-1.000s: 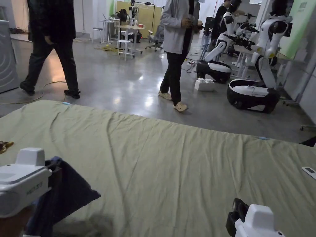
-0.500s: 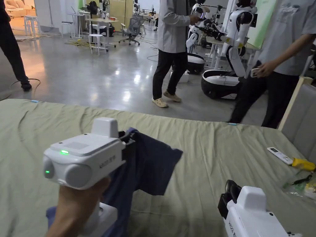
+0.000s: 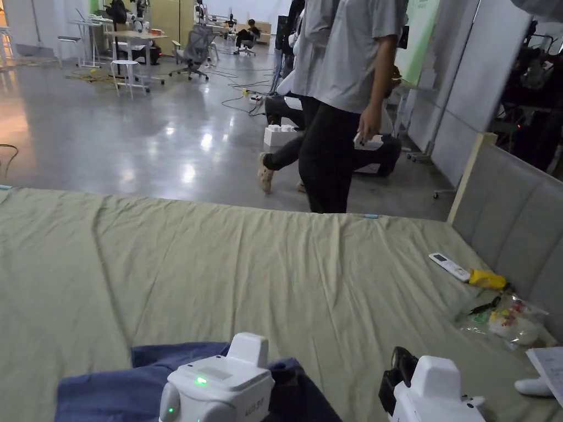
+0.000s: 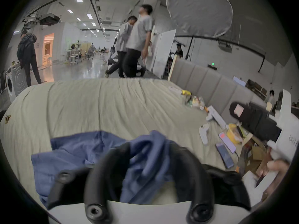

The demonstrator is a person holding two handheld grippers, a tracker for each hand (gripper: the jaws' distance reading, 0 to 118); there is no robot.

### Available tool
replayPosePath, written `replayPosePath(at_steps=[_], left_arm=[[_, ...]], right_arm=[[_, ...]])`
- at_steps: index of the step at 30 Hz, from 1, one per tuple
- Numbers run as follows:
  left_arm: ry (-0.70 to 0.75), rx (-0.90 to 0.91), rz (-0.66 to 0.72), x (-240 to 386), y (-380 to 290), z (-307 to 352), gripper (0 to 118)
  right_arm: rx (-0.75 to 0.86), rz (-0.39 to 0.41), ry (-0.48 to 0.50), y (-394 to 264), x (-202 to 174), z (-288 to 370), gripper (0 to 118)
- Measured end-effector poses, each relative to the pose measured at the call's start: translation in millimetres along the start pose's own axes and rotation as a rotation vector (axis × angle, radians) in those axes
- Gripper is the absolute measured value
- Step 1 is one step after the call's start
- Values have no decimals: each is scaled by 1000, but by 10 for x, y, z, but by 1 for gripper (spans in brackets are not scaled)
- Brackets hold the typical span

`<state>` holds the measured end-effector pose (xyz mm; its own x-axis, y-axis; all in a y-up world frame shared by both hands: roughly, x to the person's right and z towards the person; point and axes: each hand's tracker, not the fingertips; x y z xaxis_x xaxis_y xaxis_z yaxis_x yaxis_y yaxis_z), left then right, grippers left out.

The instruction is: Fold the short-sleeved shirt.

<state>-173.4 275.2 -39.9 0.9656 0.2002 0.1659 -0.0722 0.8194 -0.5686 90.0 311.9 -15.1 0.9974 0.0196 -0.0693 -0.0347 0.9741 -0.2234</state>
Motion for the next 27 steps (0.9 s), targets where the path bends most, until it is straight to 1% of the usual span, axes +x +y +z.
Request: replayPosePath(at_steps=[1, 5, 8, 11, 14, 18, 19, 20, 22, 23, 25, 26, 27], left_arm=[[1, 2, 2, -12, -40, 18, 70], [-11, 84, 33, -72, -23, 370, 71], [31, 183, 87, -279, 29, 605, 75], [126, 247, 66, -449, 63, 842, 74], [252, 276, 32, -630, 45, 1049, 73], [388, 327, 53, -878, -5, 1290, 70], [416, 341, 59, -947, -16, 1352, 68], [440, 350, 61, -996, -35, 1403, 59], [483, 359, 55, -1064, -65, 1478, 35], [505, 363, 51, -1058, -66, 1540, 17], [517, 374, 44, -1072, -94, 1611, 14], [518, 372, 48, -1101, -89, 1625, 8], [524, 371, 47, -1127, -85, 1631, 6]], right_arm=[[-8, 2, 1, -24, -8, -5, 1], [-31, 4, 12, -52, -54, -28, 1], [-31, 7, 30, -38, -145, -46, 1], [-20, 8, 60, 3, -274, -42, 1], [-2, 18, 86, 39, -414, -30, 1], [30, 37, 117, 101, -583, 9, 1], [46, 40, 124, 111, -621, 19, 1], [54, 45, 125, 121, -659, 29, 1], [69, 59, 132, 147, -722, 45, 1], [71, 59, 133, 151, -744, 46, 1], [81, 68, 135, 163, -795, 47, 1], [86, 73, 133, 170, -814, 47, 1], [94, 78, 132, 181, -825, 49, 1]])
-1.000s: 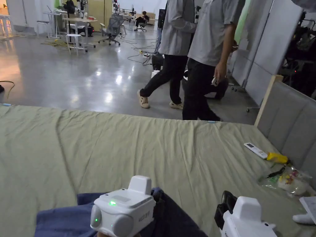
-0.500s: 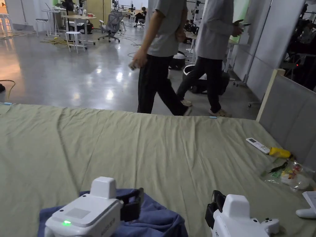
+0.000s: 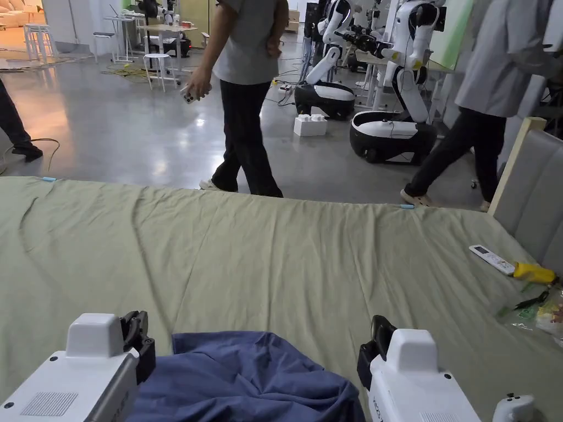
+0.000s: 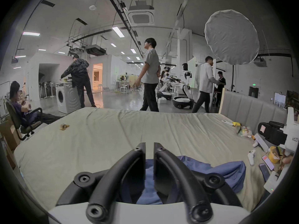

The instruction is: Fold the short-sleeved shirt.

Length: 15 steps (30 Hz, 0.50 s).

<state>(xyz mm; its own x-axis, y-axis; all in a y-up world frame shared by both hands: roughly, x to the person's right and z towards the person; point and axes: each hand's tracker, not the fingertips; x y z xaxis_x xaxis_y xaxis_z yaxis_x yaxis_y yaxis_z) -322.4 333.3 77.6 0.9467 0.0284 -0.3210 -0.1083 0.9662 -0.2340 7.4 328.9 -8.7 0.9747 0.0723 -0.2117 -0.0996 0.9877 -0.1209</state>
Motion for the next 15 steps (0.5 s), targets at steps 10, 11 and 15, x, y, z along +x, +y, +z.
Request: replayPosePath(at_steps=[10, 11, 15], left_arm=[[-6, -109, 20, -201, -116, -138, 0], [-3, -124, 29, -238, -151, -167, 0], [-19, -279, 55, -314, -309, -166, 0]], right_arm=[[-2, 29, 8, -29, 1, -3, 1], [-8, 29, 7, -44, 11, -3, 1], [-28, 28, 3, -102, 42, -11, 1]])
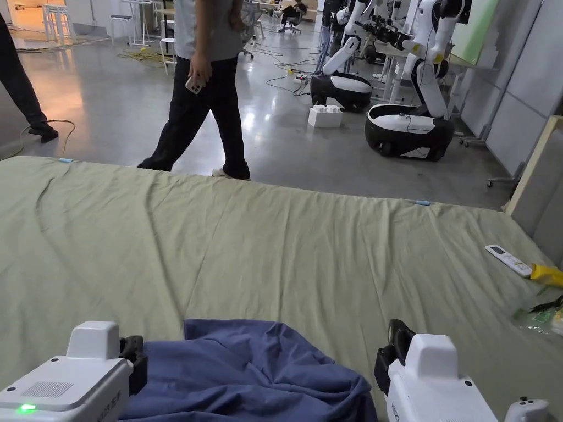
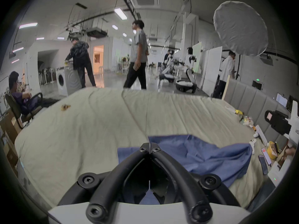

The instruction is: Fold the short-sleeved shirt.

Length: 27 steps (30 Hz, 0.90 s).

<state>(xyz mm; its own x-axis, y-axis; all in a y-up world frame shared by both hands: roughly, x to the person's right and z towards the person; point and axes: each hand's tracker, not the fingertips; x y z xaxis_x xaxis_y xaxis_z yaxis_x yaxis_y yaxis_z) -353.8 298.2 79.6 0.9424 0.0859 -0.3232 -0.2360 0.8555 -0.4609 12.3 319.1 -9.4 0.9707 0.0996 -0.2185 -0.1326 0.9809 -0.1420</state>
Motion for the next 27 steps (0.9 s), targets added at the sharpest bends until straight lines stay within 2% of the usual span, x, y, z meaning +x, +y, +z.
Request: replayPosePath(at_steps=[5, 9, 10, 13, 14, 15, 20, 23, 25, 27], left_arm=[[11, -166, 61, -277, -336, -300, 0], [12, -404, 93, -256, -604, -386, 2], [-6, -437, 118, -249, -693, -369, 8], [-25, -516, 168, -180, -893, -290, 56], [-13, -527, 165, -149, -951, -290, 68], [-6, -540, 158, -120, -995, -298, 71], [59, -527, 70, 44, -923, -349, 72], [83, -532, -58, 207, -874, -309, 68], [79, -526, -120, 308, -858, -272, 56], [60, -513, -143, 373, -831, -221, 28]], right_arm=[[-21, 3, 2, -31, 15, -20, 1], [-48, -14, 7, -84, 14, -48, 1], [-49, -13, 9, -94, 10, -46, 1], [-57, -14, 13, -138, -4, -38, 1], [-64, -12, 15, -157, -10, -44, 1], [-69, -10, 18, -178, -15, -52, 1], [-94, -15, 25, -256, -38, -83, 1], [-107, -29, 25, -279, -36, -77, 1], [-112, -31, 23, -300, -22, -72, 1], [-120, -28, 17, -337, 14, -66, 1]])
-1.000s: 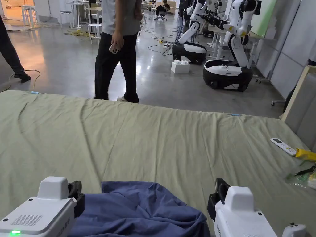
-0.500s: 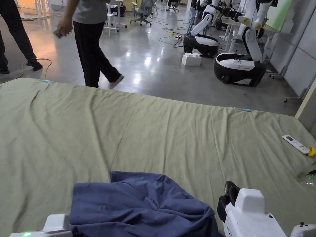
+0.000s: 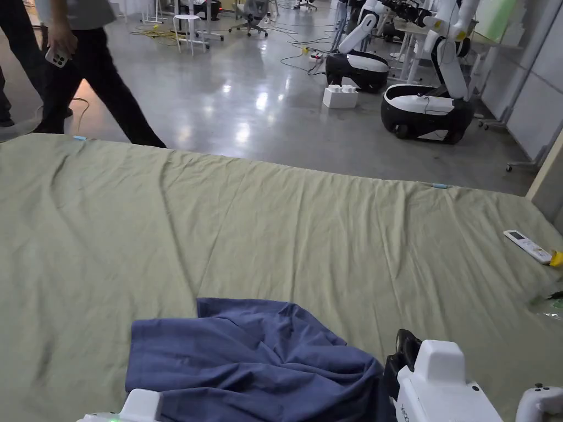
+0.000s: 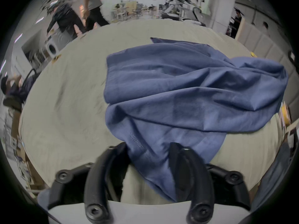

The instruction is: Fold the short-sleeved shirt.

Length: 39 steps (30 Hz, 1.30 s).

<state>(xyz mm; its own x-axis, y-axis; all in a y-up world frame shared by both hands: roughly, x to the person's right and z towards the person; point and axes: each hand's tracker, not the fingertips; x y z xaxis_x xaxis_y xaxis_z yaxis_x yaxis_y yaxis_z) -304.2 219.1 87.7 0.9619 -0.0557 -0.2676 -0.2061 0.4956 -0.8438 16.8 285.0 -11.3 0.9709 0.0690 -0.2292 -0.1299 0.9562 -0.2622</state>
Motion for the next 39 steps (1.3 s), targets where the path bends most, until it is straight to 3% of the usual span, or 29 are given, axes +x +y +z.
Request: replayPosePath(at_steps=[2, 5, 13, 15, 18, 20, 22, 24, 26, 28, 32, 34, 37, 39], left_arm=[[-11, -3, -15, -114, 7, -323, 13], [-51, -9, -16, -248, 43, -348, 5], [-112, 124, 83, -683, 163, -429, 3], [-131, 138, 95, -774, 207, -430, 3], [-115, 152, 97, -881, 246, -497, 3], [-111, 151, 103, -949, 248, -573, 3], [-113, 147, 110, -932, 228, -602, 3], [-111, 142, 109, -916, 200, -637, 3], [-110, 143, 109, -926, 186, -658, 3], [-110, 144, 120, -948, 187, -670, 3], [-118, 164, 135, -990, 264, -649, 3], [-117, 206, 127, -629, 199, -59, 3], [-123, 236, 127, -620, 329, 100, 3], [-139, 276, 136, -638, 442, 283, 3]], right_arm=[[-12, 4, -13, -18, 52, 4, 1], [-35, 0, -33, -42, 194, 11, 1], [-274, -36, -23, -225, 704, -105, 3], [-353, -56, -4, -349, 779, -164, 20], [-469, -68, 27, -606, 756, -271, 56], [-525, -42, 54, -835, 687, -361, 65], [-601, -3, 50, -1050, 622, -475, 64], [-652, 9, 80, -1227, 522, -521, 44], [-560, 5, 66, -1254, 464, -463, 27], [-583, 5, 83, -1173, 411, -413, 13], [-554, 21, 49, -999, 371, -343, 9], [-482, 60, 20, -856, 370, -276, 9], [-391, 22, 15, -618, 499, -264, 9], [-321, 56, -9, -388, 540, -226, 9]])
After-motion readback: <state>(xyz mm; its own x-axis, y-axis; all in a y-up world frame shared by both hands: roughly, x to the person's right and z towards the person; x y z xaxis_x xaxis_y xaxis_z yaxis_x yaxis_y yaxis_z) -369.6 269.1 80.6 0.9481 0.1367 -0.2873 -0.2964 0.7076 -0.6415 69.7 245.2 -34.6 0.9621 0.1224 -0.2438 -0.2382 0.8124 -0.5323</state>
